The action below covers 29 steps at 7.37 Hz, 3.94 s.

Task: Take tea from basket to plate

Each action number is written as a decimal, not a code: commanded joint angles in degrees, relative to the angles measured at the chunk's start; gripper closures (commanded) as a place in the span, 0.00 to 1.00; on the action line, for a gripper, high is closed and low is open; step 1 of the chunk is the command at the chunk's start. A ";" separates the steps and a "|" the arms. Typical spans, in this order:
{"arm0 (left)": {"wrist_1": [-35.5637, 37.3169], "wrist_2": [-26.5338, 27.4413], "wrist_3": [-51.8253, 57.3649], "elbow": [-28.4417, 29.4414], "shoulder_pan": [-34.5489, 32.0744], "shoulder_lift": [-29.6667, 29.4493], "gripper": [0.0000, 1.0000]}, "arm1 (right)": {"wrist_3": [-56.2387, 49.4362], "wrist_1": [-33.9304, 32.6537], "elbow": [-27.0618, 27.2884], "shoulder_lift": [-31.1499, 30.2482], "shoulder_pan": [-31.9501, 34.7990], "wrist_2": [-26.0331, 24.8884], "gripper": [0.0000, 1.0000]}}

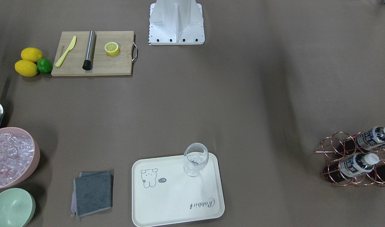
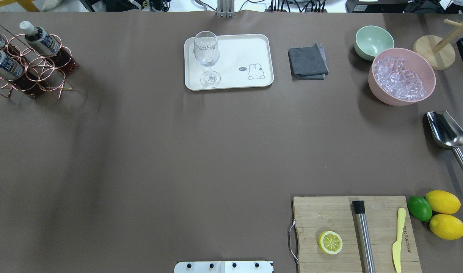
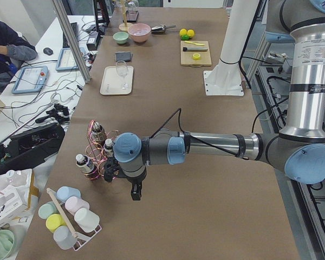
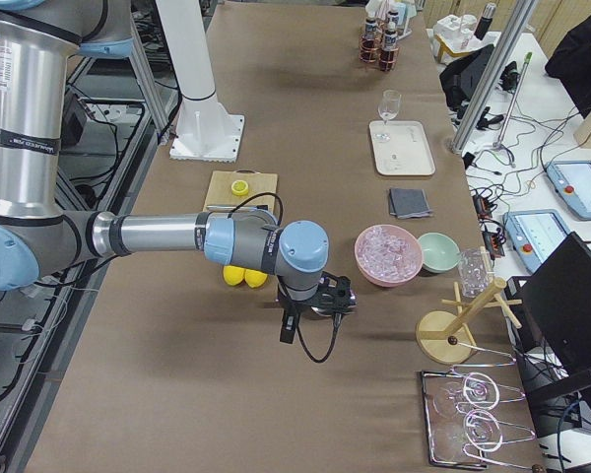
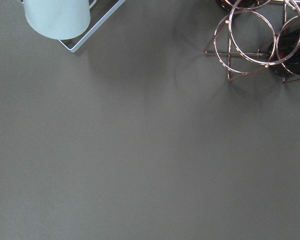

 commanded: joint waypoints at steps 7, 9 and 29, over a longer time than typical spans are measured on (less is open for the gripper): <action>0.18 0.17 0.18 -0.03 0.42 -0.48 0.02 | 0.23 3.39 -1.04 0.29 0.08 -0.01 0.00; 0.88 2.97 0.44 -0.03 0.43 -1.87 0.02 | 0.05 3.48 -1.31 0.20 0.08 -0.19 0.00; 2.91 7.03 55.63 5.41 10.35 -27.28 0.02 | 0.05 3.65 -1.39 0.38 0.61 0.25 0.00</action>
